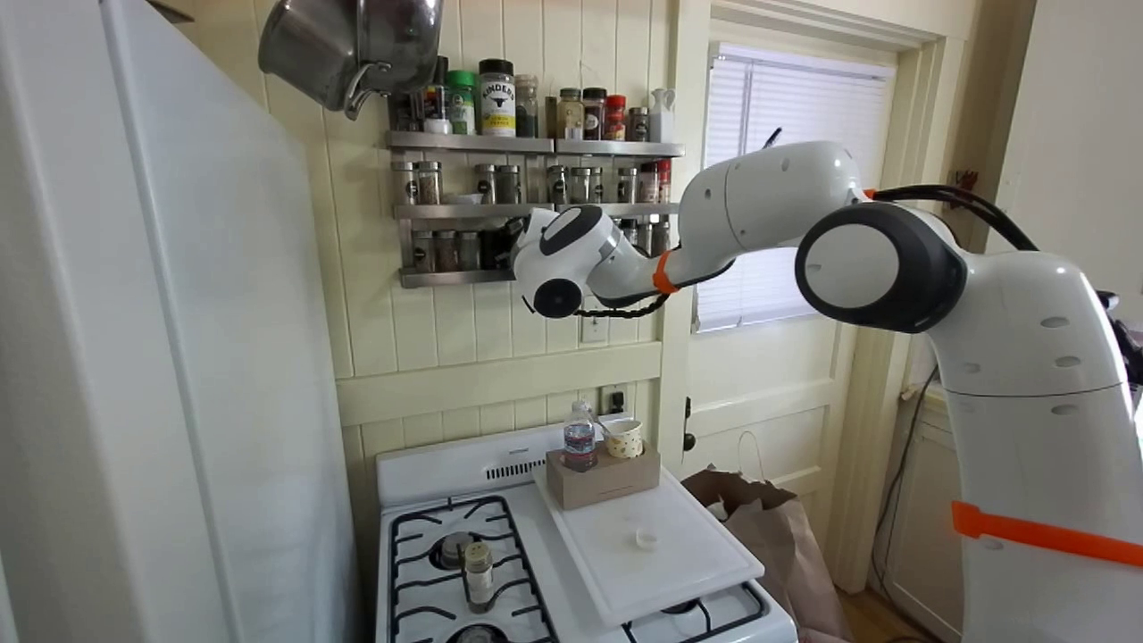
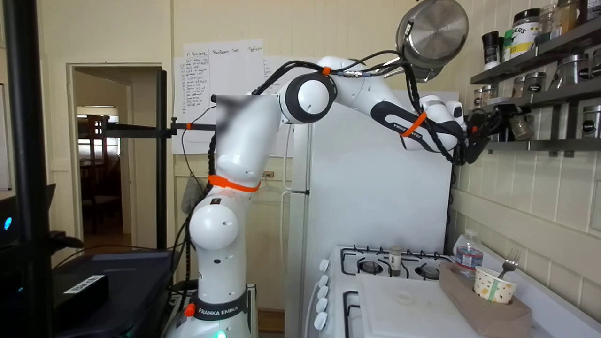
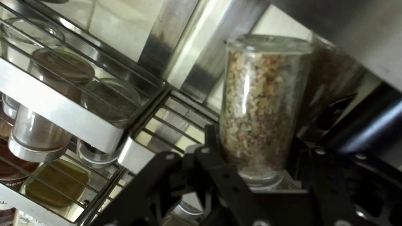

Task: Pick up the bottle from the shelf and put it on the kitchen board

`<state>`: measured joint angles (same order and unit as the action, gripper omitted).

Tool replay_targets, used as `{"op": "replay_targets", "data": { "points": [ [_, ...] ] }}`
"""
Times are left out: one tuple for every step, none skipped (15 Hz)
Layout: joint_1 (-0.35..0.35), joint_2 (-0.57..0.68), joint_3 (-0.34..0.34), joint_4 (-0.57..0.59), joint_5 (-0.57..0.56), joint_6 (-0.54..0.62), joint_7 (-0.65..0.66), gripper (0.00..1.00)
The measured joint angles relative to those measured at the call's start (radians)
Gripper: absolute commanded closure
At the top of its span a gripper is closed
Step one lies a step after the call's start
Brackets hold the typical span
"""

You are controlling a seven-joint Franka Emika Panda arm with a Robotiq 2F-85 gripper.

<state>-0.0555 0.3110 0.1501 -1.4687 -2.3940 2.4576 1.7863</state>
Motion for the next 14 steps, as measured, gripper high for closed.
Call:
{"op": "replay_targets", "data": {
  "points": [
    [0.003,0.0,-0.006,-0.001,0.0,0.0,-0.011,0.75],
    [0.005,0.0,-0.012,-0.004,0.0,0.0,-0.021,0.75],
    [0.006,0.0,-0.018,-0.007,0.0,0.0,-0.03,0.75],
    [0.007,0.0,-0.023,-0.01,0.002,0.0,-0.038,0.75],
    [0.007,-0.001,-0.028,-0.014,0.002,0.0,-0.046,0.75],
    [0.007,-0.004,-0.033,-0.019,0.002,0.0,-0.053,0.75],
    [0.007,-0.008,-0.037,-0.026,0.002,0.0,-0.061,0.75],
    [0.008,-0.013,-0.041,-0.032,0.002,0.0,-0.07,0.75],
    [0.008,-0.019,-0.044,-0.038,0.002,0.0,-0.081,0.75],
    [0.009,-0.025,-0.046,-0.043,0.002,0.0,-0.093,0.75],
    [0.009,-0.034,-0.048,-0.05,0.002,0.0,-0.108,0.75],
    [0.009,-0.043,-0.05,-0.056,0.002,0.0,-0.124,0.75],
    [0.01,-0.049,-0.051,-0.065,0.002,0.0,-0.14,0.75],
    [0.01,-0.055,-0.052,-0.073,0.002,0.0,-0.156,0.75]
  ]
}}
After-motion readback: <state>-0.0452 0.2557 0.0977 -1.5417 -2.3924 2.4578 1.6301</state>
